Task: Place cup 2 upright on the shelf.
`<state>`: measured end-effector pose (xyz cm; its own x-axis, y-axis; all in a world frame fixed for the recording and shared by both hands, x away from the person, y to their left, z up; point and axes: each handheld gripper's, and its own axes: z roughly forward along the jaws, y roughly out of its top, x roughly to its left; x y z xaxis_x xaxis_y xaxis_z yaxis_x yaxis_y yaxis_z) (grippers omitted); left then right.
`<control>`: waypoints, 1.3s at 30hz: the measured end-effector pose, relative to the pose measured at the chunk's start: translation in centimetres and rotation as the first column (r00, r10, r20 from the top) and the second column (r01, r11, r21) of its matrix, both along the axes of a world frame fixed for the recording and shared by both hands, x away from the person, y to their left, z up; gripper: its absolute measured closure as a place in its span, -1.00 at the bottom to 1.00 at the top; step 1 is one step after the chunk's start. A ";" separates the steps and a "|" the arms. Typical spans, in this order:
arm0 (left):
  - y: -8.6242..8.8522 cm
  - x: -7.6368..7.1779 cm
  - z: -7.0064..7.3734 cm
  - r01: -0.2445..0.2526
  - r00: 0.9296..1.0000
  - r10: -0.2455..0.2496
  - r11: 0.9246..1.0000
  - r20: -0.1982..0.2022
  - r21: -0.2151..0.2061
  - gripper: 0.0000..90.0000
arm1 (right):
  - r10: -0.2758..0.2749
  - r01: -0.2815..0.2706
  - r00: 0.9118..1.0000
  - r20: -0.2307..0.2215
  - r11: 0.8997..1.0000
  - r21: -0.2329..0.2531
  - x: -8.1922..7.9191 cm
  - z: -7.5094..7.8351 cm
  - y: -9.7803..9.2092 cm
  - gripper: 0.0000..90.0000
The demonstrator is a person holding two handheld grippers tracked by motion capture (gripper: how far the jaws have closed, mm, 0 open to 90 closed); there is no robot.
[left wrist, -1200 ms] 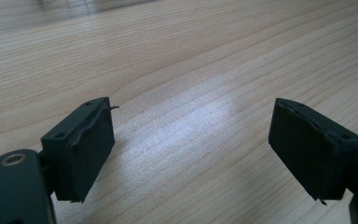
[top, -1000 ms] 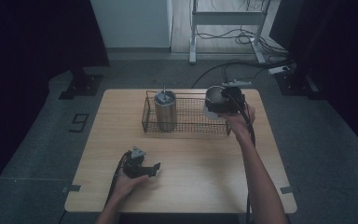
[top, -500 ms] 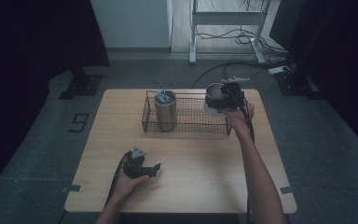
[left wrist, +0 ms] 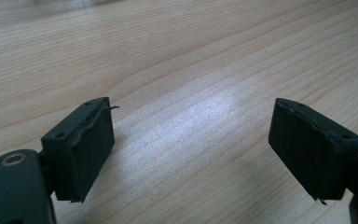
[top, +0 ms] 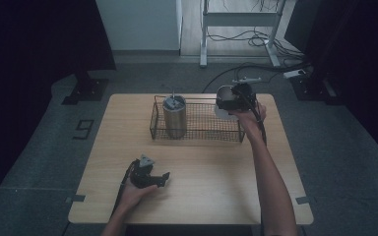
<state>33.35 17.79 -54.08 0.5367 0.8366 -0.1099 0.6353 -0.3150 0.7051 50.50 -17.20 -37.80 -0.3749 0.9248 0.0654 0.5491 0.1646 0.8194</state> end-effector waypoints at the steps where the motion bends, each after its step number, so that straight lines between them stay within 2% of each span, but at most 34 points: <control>1: 0.0 0.0 0.0 0.000 1.000 0.000 1.000 0.000 0.000 -0.68 | 0.000 0.000 1.000 0.001 1.000 -0.001 0.2 0.0 0.0 -0.85; 19: 0.0 0.1 -0.2 0.000 1.000 0.000 1.000 -0.010 0.005 -0.68 | -0.006 0.005 1.000 -0.029 1.000 -0.018 2.6 -0.6 0.9 -0.85; 30: -0.1 0.1 -0.4 0.001 1.000 -0.001 1.000 -0.012 0.014 -0.68 | 0.003 -0.005 0.998 -0.058 1.000 -0.026 3.3 -2.5 1.4 -0.85; 39: -0.1 0.1 -0.4 0.002 1.000 -0.002 1.000 -0.013 0.011 -0.68 | 0.015 -0.018 0.997 -0.075 0.999 -0.039 3.5 -3.4 1.6 -0.85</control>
<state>33.43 17.72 -54.48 0.5367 0.8369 -0.1075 0.6437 -0.3238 0.6934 54.04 -15.62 -41.17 -0.3855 0.9209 0.0573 0.6056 0.2056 0.7688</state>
